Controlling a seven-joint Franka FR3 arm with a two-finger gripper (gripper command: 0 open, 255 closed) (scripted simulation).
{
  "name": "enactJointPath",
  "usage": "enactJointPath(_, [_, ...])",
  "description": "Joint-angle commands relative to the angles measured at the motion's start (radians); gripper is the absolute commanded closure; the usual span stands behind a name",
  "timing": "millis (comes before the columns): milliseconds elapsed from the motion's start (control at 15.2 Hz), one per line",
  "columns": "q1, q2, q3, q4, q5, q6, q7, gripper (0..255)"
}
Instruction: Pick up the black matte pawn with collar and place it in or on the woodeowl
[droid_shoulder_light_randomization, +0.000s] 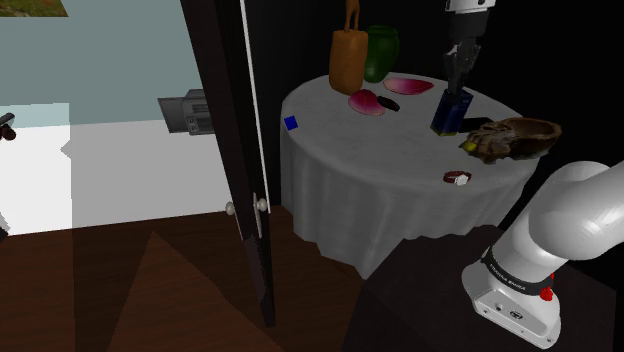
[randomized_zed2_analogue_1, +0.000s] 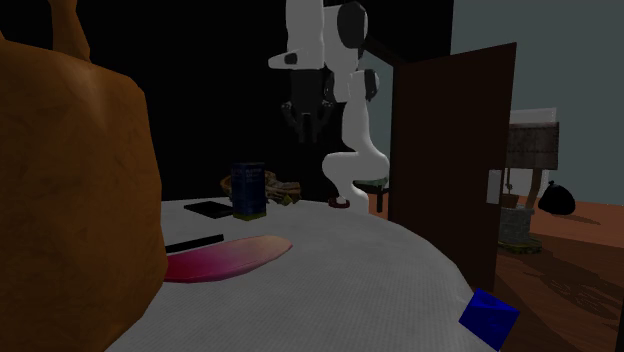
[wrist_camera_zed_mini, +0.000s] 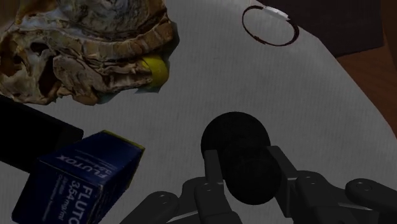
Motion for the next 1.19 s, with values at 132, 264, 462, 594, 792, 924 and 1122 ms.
enactJointPath(132, [-0.039,-0.059,-0.063,-0.034,-0.061,-0.012,-0.09,255])
enactJointPath(264, [-0.057,-0.08,-0.095,-0.041,-0.091,-0.017,-0.134,255])
enactJointPath(462, [-0.084,-0.103,-0.145,-0.044,-0.136,-0.023,-0.202,255])
enactJointPath(594, [-0.099,-0.114,-0.181,-0.04,-0.167,-0.025,-0.249,255])
enactJointPath(792, [-0.121,-0.121,-0.236,-0.027,-0.211,-0.026,-0.321,255])
enactJointPath(924, [-0.134,-0.121,-0.275,-0.013,-0.239,-0.024,-0.37,255])
enactJointPath(1122, [-0.138,-0.127,-0.285,-0.042,-0.247,0.0,-0.371,255])
